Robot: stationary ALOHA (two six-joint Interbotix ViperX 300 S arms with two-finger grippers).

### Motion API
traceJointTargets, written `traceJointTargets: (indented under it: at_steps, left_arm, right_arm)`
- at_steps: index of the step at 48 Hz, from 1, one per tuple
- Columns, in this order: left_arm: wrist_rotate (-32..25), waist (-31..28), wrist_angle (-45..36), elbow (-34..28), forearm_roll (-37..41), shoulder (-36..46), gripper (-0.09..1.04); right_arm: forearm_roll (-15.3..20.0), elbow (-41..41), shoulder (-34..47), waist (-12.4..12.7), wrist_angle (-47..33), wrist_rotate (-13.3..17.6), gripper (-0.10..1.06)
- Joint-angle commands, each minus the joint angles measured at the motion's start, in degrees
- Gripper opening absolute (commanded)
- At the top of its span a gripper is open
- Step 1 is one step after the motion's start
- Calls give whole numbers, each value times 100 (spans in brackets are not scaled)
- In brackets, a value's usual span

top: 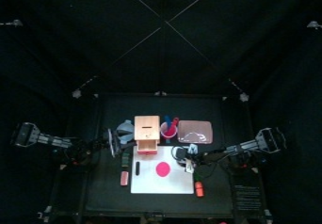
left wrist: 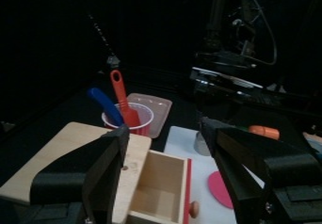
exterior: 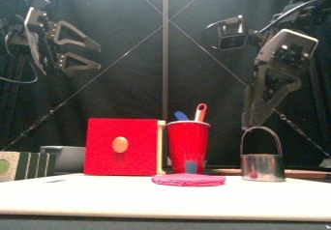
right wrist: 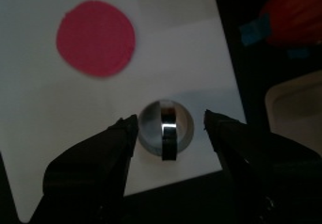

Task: Get the cutter from the drawer then cut the dough then place the extra dough in the bowl
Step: Shut the drawer

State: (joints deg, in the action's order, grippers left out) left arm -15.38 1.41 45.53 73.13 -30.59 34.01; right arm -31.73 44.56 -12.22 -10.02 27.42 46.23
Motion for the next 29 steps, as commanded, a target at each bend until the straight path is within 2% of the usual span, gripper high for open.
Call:
traceJointTargets:
  at_steps: [1, 7, 17, 23, 29]
  left_arm:
    - [0, -536, 18, -316, -378, -9, 94]
    - [-26, -1169, -202, -536, -527, -62, 93]
    - [-35, -2347, -2013, -1187, -35, -246, 93]
    - [-35, -2900, -3111, -1679, 589, -519, 93]
    - [-35, -3111, -3700, -2136, 1143, -870, 93]
  right_arm:
    - [-193, -536, -44, 70, -158, 0, 91]
    - [-211, -1028, 334, 114, -510, -53, 90]
    - [255, -1793, 949, 141, -255, -193, 88]
    - [501, -2109, 1230, 105, -141, -712, 87]
    - [1107, -2479, 1556, 88, -105, -1283, 86]
